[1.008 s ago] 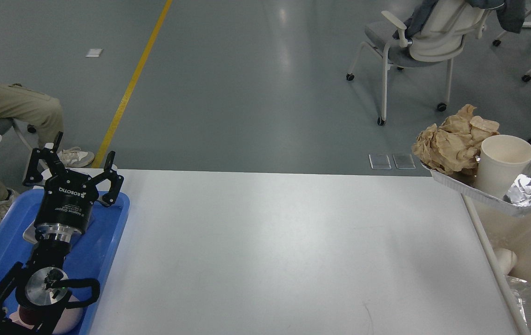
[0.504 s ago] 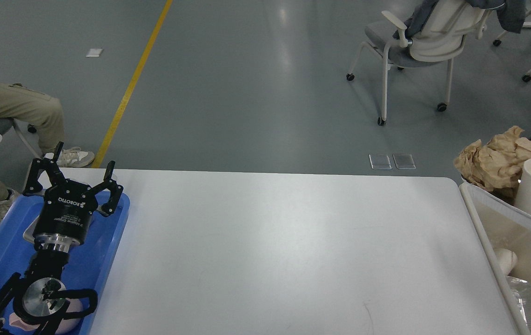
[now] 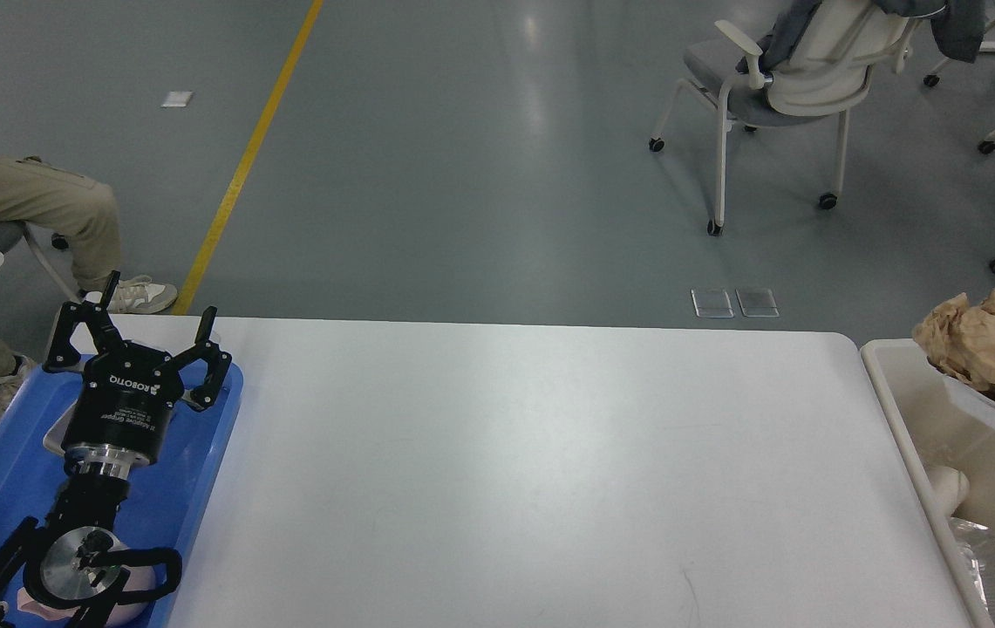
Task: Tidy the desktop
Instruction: 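Drop the foil tray into the white bin with the right gripper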
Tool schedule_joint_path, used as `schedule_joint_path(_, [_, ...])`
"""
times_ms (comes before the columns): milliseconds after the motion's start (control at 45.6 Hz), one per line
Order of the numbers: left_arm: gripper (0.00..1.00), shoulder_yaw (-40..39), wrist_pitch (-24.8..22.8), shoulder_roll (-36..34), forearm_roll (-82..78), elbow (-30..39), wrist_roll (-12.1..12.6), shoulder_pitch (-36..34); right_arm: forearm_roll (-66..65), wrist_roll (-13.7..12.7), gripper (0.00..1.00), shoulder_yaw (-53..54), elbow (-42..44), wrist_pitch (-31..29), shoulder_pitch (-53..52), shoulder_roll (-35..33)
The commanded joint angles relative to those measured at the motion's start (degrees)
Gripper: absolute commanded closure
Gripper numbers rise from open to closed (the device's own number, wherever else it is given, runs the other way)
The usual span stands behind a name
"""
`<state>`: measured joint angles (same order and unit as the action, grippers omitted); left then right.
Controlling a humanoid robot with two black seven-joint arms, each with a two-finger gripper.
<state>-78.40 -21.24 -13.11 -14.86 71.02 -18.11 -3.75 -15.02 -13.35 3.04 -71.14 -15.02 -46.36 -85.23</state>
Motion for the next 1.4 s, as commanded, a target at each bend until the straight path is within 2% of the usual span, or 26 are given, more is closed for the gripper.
schedule_joint_path(0, [0.03,0.0,-0.7,0.0,0.0,0.0,-0.1,0.6,0.1,0.0,1.00,0.0,2.5,-0.1,1.3,0.6])
schedule_joint_path(745, [0.03,0.0,-2.5,0.5,0.0,0.1,0.0,1.5,0.1,-0.1,1.00,0.0,14.9,0.1,8.0,7.5])
schedule_joint_path(811, [0.03,0.0,-2.5,0.5,0.0,0.1,0.0,1.5,0.0,-0.1,0.89,0.0,15.0,0.1,8.1,7.5])
schedule_joint_path(964, [0.03,0.0,-2.5,0.4,0.0,0.1,0.0,1.5,0.0,-0.1,0.74,0.0,15.3,0.1,8.1,7.5])
schedule_joint_path(1183, [0.03,0.0,-2.6,0.4,0.0,0.1,0.0,2.1,0.0,0.0,0.63,0.0,17.1,0.1,9.1,8.8])
schedule_joint_path(1249, [0.03,0.0,-2.6,0.4,0.0,0.1,0.0,2.2,0.0,0.0,0.55,0.0,17.1,0.1,9.1,8.8])
schedule_joint_path(1293, [0.03,0.0,-2.6,0.4,0.0,0.1,0.0,2.3,0.0,0.0,0.44,0.1,17.1,0.1,9.1,8.9])
schedule_joint_path(1315, [0.03,0.0,-2.6,0.4,0.0,0.1,0.0,2.3,0.0,0.0,0.34,0.2,17.1,0.1,9.1,8.9])
schedule_joint_path(1359, [0.03,0.0,-2.6,0.4,0.0,0.1,0.0,2.3,-0.1,0.0,0.01,0.2,17.2,0.3,9.1,8.9])
schedule_joint_path(1380, [0.03,0.0,-2.6,0.4,0.0,0.1,0.0,2.3,-0.1,-0.1,0.00,0.4,17.2,0.3,9.1,8.9])
